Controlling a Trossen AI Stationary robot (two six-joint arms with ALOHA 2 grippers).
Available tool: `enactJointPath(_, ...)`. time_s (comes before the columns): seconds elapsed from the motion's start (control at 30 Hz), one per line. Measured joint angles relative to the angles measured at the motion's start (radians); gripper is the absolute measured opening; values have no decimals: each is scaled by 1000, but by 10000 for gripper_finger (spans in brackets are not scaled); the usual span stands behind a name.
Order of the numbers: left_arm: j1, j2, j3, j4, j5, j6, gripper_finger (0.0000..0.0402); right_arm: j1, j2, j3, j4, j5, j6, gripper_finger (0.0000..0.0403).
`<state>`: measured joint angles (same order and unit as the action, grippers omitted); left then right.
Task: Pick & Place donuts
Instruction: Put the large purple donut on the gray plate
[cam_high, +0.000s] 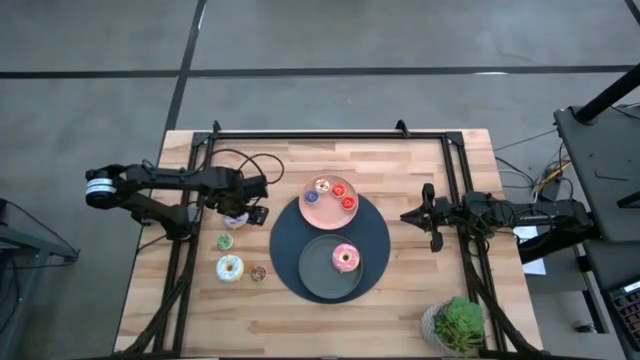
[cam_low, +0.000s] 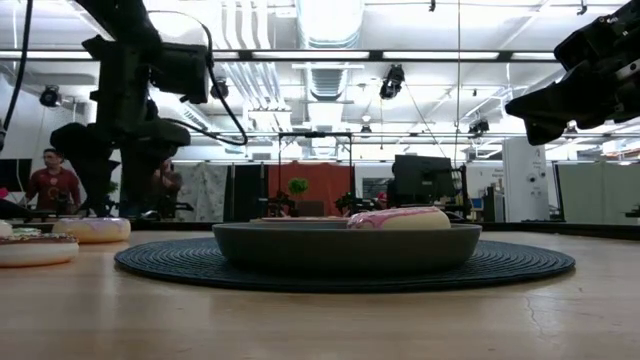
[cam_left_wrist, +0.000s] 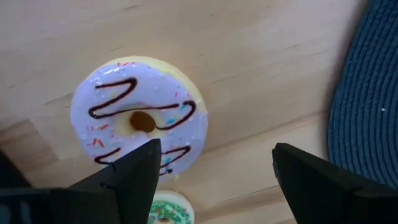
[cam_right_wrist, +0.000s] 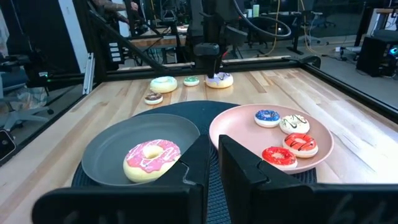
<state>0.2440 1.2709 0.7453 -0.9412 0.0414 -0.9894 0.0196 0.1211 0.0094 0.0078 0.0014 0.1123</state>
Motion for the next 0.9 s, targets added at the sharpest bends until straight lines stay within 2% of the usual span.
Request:
enactJointPath(0.27, 0, 0, -41, 18, 0, 72, 277, 0, 0, 0, 0, 0, 0, 29)
enactJointPath(0.9, 0, 39, -109, 107, -3, 103, 277, 0, 0, 0, 0, 0, 0, 29)
